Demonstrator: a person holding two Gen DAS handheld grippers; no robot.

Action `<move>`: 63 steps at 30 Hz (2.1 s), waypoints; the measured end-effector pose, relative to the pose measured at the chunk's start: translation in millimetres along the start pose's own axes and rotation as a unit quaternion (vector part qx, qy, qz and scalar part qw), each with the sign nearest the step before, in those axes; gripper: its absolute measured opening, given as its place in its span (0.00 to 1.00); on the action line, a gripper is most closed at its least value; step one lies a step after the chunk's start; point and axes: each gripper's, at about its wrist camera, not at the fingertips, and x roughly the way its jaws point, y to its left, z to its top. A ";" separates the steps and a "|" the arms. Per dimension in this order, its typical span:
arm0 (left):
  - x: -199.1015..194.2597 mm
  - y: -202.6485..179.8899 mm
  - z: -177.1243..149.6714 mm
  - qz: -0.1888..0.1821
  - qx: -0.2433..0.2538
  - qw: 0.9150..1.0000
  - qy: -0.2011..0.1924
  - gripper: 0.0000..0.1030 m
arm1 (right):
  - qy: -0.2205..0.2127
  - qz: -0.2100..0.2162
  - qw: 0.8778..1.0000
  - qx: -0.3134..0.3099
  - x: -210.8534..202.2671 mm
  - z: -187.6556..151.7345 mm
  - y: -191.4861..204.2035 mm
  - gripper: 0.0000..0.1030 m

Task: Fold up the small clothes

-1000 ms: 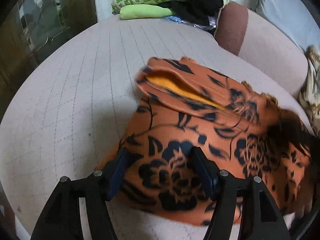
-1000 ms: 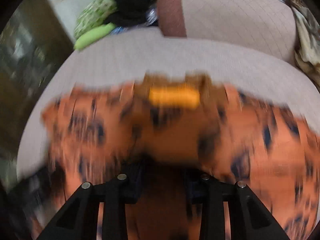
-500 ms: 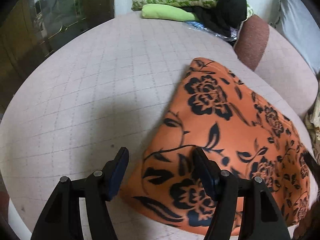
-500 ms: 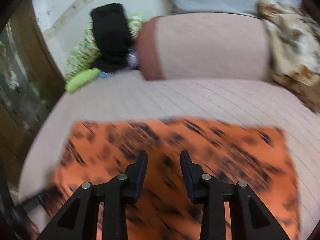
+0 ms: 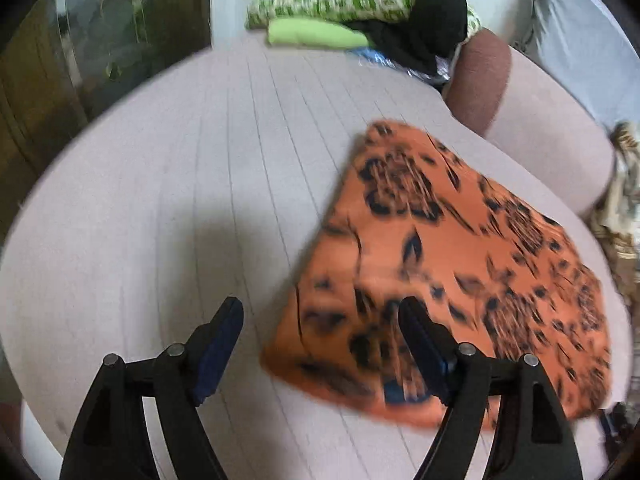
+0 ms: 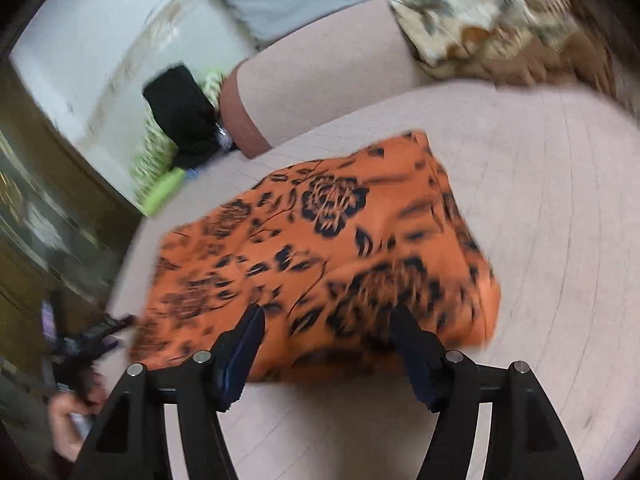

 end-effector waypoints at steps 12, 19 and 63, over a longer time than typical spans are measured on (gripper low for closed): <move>23.2 12.9 -30.1 -0.096 -0.099 0.988 0.067 0.94 | -0.015 0.083 0.969 0.234 24.9 -21.5 -70.6 0.68; 46.6 -11.1 -3.6 -0.140 -0.131 0.981 0.022 0.66 | -0.062 0.084 0.966 0.237 58.4 8.6 -58.6 0.66; -13.5 -44.8 -93.3 0.099 0.165 0.981 0.034 0.69 | 0.031 -0.076 0.996 0.037 -65.2 -64.0 -36.1 0.33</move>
